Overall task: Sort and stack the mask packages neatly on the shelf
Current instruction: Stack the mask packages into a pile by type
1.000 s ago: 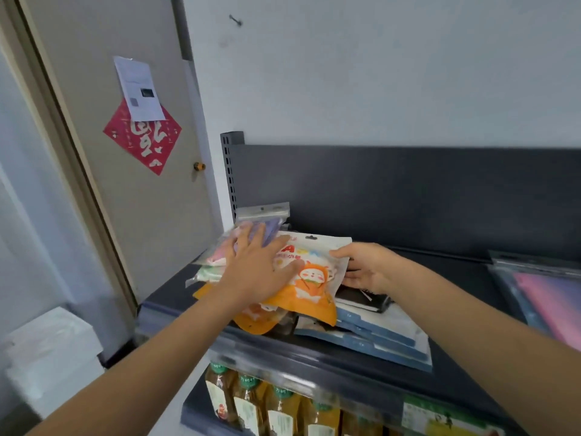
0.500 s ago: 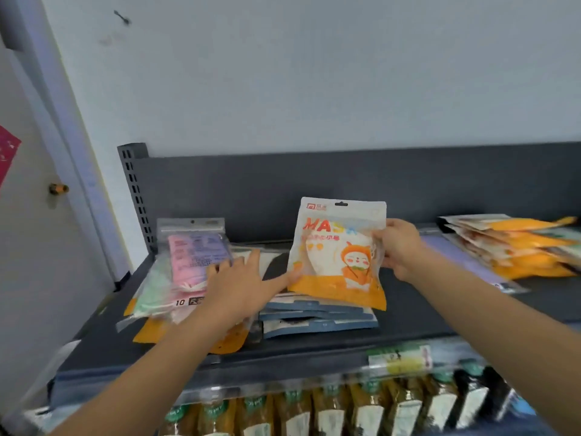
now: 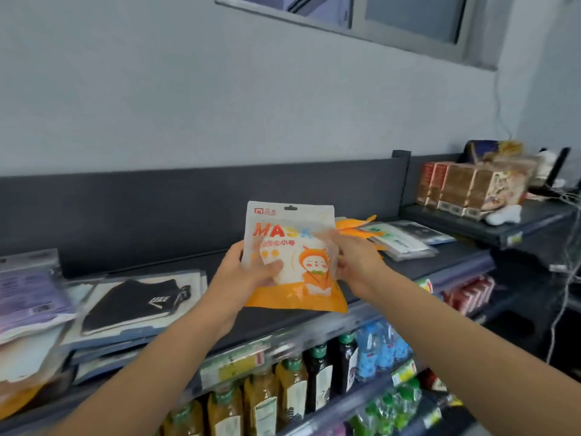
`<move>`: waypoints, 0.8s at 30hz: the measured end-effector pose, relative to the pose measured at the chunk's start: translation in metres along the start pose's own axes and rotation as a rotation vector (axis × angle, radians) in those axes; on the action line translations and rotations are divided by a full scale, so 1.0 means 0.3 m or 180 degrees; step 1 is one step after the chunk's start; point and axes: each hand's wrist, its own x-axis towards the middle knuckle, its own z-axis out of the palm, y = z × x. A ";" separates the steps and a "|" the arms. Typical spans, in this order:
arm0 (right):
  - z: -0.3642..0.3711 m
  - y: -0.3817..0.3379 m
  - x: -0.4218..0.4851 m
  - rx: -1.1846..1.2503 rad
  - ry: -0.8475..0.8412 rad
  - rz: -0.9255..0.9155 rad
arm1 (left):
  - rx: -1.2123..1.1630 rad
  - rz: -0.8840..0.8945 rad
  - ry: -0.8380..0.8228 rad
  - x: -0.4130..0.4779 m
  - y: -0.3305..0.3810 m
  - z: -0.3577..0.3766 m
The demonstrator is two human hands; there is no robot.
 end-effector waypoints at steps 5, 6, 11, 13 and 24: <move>-0.294 -0.067 0.078 -0.0161 -0.0408 -0.0010 | -0.0444 -0.0173 0.0192 0.125 0.021 0.287; -0.348 -0.081 0.102 -0.0074 -0.0425 -0.0040 | -0.0612 -0.0301 0.0207 0.155 0.027 0.340; -0.557 -0.156 0.219 0.0163 -0.0301 -0.0097 | -0.0706 -0.0509 0.0227 0.278 0.060 0.536; -0.595 -0.173 0.283 0.0144 -0.0274 -0.0088 | -0.0630 -0.0508 0.0255 0.330 0.068 0.573; -0.555 -0.190 0.660 -0.0999 -0.0249 -0.0669 | -0.0226 -0.0601 0.0412 0.670 0.046 0.635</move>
